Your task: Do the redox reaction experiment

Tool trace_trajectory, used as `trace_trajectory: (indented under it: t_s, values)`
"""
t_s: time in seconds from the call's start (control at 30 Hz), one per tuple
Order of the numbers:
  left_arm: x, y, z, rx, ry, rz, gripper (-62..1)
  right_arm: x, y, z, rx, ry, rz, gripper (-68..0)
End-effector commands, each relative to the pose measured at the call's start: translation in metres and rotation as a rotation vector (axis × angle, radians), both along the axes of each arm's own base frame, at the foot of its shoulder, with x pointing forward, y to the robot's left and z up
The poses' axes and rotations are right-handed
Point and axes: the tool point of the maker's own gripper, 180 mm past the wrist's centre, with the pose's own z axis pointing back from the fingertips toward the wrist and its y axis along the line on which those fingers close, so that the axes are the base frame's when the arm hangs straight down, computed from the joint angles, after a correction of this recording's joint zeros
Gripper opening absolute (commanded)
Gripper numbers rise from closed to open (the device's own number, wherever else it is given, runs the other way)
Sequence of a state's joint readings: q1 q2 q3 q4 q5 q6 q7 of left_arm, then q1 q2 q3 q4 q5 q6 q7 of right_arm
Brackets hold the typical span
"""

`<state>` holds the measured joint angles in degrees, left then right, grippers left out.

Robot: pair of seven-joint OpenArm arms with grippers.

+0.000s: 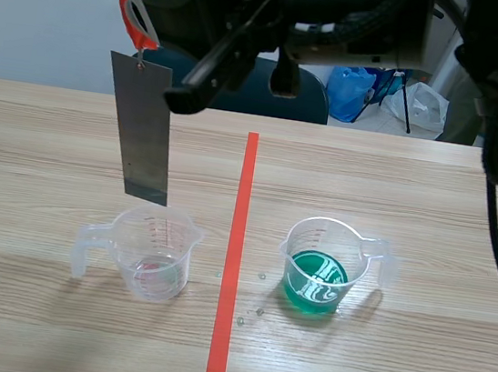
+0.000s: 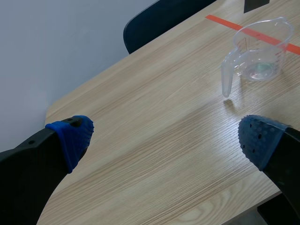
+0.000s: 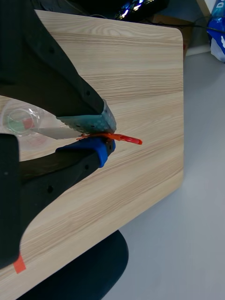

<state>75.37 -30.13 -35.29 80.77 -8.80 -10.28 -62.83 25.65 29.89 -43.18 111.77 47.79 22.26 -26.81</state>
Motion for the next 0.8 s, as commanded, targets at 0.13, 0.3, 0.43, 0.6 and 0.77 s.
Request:
trace_trajectory:
  t_s: [0.13, 0.3, 0.43, 0.6, 0.77]
  values:
    - [0.001, -0.004, 0.005, -0.015, -0.025, -0.002, 1.4, 0.013, -0.030, 0.012, 0.029, -0.018, -0.050, -66.7]
    - [0.001, -0.004, 0.005, -0.015, -0.026, -0.003, 1.4, 0.021, -0.062, 0.008, 0.009, -0.037, -0.116, -66.7]
    - [0.001, -0.004, 0.005, -0.015, -0.026, -0.003, 1.4, 0.026, -0.088, 0.004, -0.013, -0.046, -0.170, -66.7]
    - [0.001, -0.004, 0.005, -0.015, -0.025, -0.002, 1.4, 0.027, -0.115, 0.003, -0.034, -0.048, -0.205, -66.7]
    - [0.001, -0.004, 0.005, -0.015, -0.025, -0.002, 1.4, 0.026, -0.136, 0.002, -0.045, -0.029, -0.235, -66.7]
